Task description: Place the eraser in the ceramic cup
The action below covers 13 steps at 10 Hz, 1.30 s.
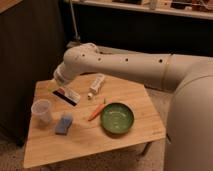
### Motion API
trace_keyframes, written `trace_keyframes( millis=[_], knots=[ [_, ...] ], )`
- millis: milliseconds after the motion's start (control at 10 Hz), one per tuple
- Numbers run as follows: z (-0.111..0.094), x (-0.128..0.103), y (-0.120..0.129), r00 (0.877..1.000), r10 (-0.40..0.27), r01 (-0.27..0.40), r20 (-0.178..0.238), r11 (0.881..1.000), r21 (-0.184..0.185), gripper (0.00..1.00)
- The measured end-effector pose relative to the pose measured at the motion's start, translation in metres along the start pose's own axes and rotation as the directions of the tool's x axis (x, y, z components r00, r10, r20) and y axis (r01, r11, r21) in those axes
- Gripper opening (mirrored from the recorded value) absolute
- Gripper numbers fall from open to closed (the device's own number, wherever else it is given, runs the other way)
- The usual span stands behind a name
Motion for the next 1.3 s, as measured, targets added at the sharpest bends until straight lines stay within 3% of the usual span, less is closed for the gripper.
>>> trace_keyframes(
  millis=[200, 500, 900, 1300],
  knots=[
    [0.024, -0.034, 0.0, 0.992, -0.034, 0.032, 0.122, 0.999, 0.017, 0.0],
    [0.056, -0.066, -0.004, 0.984, -0.065, 0.063, 0.166, 0.998, 0.017, 0.0],
    [0.094, -0.082, 0.002, 0.973, -0.064, 0.081, 0.222, 0.994, -0.069, 0.0],
    [0.112, -0.087, 0.029, 0.958, -0.06, 0.103, 0.281, 0.984, -0.144, 0.0]
  ],
)
